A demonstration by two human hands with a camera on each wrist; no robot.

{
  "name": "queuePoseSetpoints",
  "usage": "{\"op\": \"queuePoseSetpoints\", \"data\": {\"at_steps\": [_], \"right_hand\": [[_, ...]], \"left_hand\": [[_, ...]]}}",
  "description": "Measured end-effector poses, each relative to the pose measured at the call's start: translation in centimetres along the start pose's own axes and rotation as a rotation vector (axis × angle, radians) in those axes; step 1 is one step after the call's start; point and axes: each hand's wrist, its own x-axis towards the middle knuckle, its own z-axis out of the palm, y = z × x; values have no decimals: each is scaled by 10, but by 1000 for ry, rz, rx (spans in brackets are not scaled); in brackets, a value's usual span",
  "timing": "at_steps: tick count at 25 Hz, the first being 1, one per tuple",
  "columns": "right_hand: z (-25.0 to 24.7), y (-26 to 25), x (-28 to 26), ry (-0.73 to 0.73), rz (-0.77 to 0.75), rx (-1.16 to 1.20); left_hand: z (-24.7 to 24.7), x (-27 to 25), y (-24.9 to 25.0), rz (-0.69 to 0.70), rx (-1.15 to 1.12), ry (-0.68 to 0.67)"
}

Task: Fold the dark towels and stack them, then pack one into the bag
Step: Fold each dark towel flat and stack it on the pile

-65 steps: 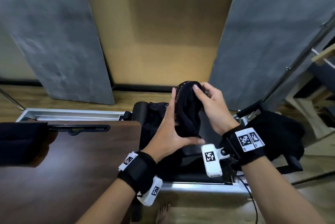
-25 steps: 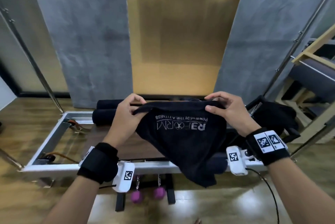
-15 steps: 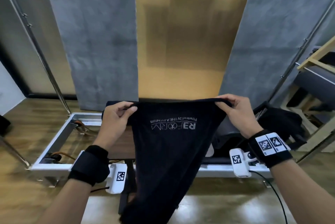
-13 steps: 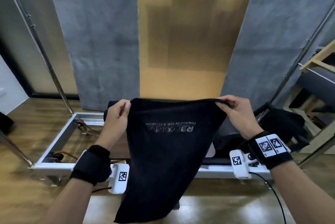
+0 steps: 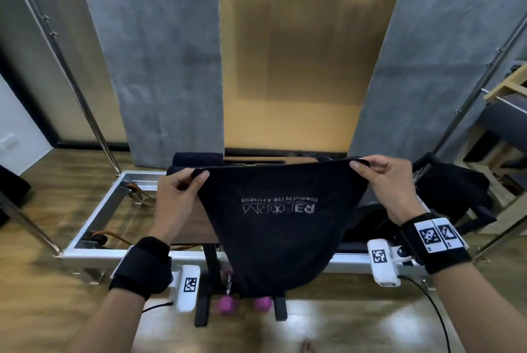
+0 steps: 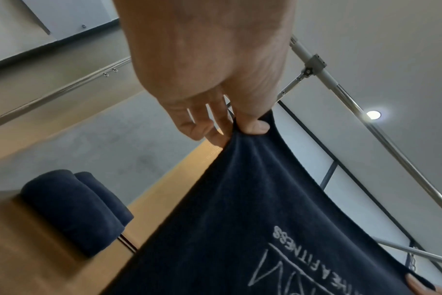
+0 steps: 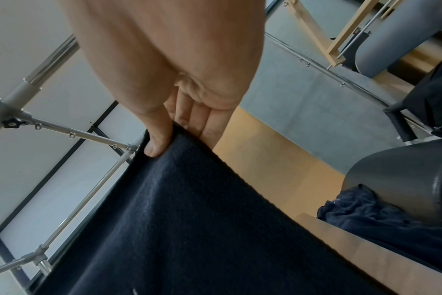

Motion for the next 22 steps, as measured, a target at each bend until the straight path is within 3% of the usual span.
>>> {"op": "queuePoseSetpoints", "data": {"at_steps": [4,8,13,22], "right_hand": [[1,17,10,-11,-1,-38],[13,42,32,63,4,-80],[53,92,77,-54,319,131],[113,212,195,-17,620,200]], "left_hand": [[11,15,-7,21,52,79],[31,32,-24,-166,-22,134],[77,79,-71,-483,-155,202],[140,186,-189,-659,-173,311]]}}
